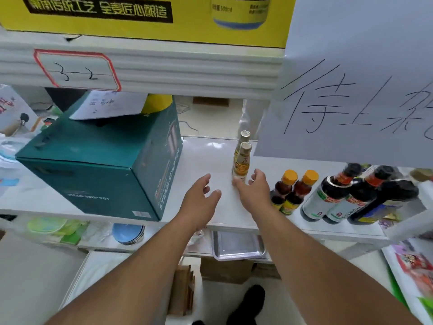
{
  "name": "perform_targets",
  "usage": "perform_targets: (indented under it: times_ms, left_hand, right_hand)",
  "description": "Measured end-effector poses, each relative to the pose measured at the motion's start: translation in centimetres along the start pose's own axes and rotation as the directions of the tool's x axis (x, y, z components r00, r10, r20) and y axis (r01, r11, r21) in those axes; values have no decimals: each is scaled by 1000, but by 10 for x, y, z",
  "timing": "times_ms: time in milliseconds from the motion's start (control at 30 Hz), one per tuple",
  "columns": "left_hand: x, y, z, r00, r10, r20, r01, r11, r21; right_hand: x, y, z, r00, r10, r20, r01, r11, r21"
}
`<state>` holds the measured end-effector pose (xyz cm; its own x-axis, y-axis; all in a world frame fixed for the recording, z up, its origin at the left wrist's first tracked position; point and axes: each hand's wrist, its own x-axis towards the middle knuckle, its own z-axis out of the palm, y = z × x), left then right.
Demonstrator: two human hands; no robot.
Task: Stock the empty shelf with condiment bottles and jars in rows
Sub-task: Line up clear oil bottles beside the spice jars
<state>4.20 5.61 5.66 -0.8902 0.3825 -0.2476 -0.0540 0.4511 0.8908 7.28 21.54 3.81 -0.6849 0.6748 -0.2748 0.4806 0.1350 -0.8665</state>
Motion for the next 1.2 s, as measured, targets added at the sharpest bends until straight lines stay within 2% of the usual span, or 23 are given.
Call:
perform_targets:
  times_ms: [333, 700, 1000, 1200]
  left_hand:
    - [32, 10, 12, 1000, -18, 3, 17, 996, 82]
    - [31, -4, 2, 999, -42, -13, 44, 991, 130]
    - [23, -2, -2, 1000, -6, -3, 6, 991, 133]
    - [18, 2, -3, 996, 64, 55, -68, 994, 88]
  right_hand:
    - [57, 10, 23, 999, 42, -11, -42, 999, 3]
    - [74, 22, 33, 992, -29, -125, 17, 995, -98]
    - [33, 24, 25, 975, -154, -158, 128, 979, -160]
    - [-19, 20, 7, 970, -164, -178, 151, 985, -83]
